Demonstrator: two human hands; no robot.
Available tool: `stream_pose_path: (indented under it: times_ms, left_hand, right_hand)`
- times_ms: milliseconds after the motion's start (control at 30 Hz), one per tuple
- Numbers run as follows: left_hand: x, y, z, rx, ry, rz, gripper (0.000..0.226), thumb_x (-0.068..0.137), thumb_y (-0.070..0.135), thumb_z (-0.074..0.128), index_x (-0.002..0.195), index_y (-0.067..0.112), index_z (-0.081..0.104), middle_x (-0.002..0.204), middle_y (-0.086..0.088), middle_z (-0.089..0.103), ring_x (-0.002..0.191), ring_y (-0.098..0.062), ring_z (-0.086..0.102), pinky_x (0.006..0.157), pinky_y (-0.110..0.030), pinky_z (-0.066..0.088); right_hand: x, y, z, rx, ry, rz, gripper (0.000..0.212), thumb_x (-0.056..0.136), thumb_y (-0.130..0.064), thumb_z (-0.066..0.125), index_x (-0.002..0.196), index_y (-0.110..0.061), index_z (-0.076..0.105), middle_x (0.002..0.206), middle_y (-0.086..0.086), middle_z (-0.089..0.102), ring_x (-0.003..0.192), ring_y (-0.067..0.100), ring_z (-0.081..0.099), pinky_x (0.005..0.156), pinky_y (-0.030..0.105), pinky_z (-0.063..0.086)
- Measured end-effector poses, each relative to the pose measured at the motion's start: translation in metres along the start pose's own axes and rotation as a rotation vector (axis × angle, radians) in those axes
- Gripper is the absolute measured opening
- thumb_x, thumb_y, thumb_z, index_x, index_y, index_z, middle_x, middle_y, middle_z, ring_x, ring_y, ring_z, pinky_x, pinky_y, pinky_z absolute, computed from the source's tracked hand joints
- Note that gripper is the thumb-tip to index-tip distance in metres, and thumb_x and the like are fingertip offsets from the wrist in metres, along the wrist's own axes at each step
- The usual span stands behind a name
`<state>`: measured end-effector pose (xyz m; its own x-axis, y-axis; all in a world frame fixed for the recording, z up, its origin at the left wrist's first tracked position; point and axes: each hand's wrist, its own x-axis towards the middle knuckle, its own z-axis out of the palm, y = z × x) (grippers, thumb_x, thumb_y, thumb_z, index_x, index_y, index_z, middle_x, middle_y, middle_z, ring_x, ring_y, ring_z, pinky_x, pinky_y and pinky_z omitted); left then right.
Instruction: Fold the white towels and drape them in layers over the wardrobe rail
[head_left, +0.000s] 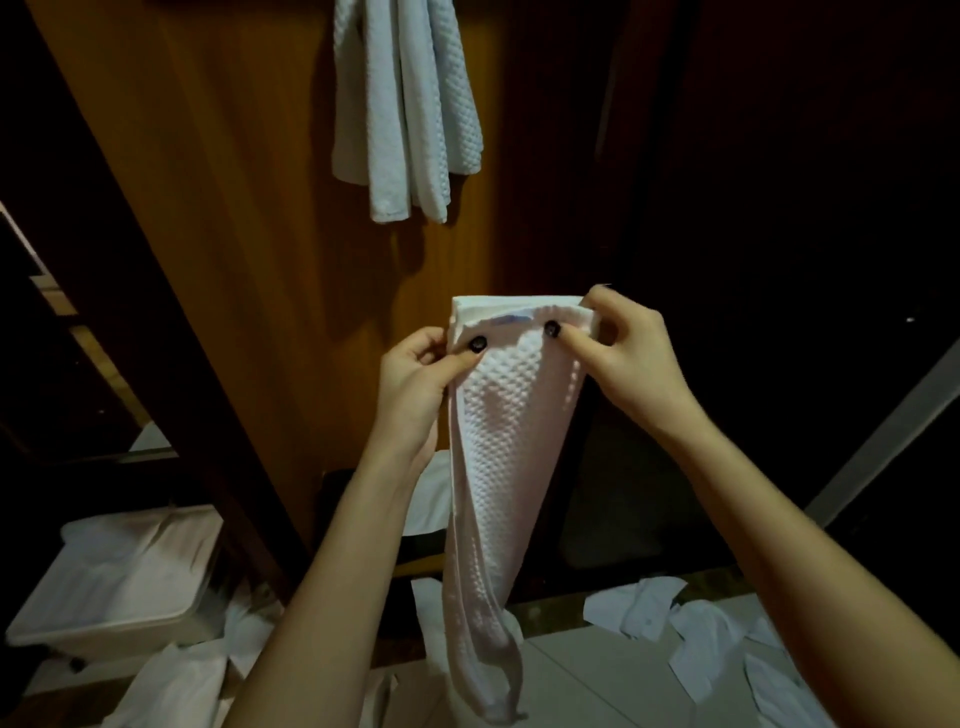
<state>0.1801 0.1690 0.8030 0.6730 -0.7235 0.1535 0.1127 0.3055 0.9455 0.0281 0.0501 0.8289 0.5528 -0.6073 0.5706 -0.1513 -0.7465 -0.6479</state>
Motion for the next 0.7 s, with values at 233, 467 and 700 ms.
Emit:
stream_pose_path:
  times_ms: [233,467,700]
  left_hand:
    - [0.002,0.019,0.006,-0.072,-0.015,-0.047,0.005,0.085,-0.003,0.066,0.086,0.002,0.066,0.073,-0.005,0.071,0.066,-0.014,0.069,0.057,-0.023,0.053]
    - [-0.009,-0.022,-0.004,0.405,0.222,0.361,0.028,0.086,0.017,0.072,0.107,0.021,0.054,0.102,0.004,0.063,0.094,-0.012,0.063,0.083,-0.022,0.051]
    - [-0.030,-0.088,-0.016,0.676,0.181,0.331,0.016,0.086,0.016,0.071,0.074,0.013,0.061,0.070,0.003,0.055,0.063,-0.009,0.049,0.056,-0.015,0.033]
  right_hand:
    - [-0.010,0.000,0.027,0.622,-0.017,0.272,0.031,0.086,-0.026,0.066,0.114,-0.012,0.063,0.107,0.003,0.072,0.098,0.016,0.070,0.079,0.028,0.056]
    - [0.008,-0.011,0.031,0.620,0.088,0.218,0.022,0.095,-0.017,0.062,0.109,-0.001,0.066,0.101,0.013,0.073,0.093,0.026,0.071,0.080,0.037,0.059]
    - [0.024,-0.019,0.025,0.576,0.175,0.186,0.013,0.094,-0.014,0.063,0.101,-0.003,0.065,0.099,0.021,0.069,0.089,0.026,0.069,0.080,0.045,0.057]
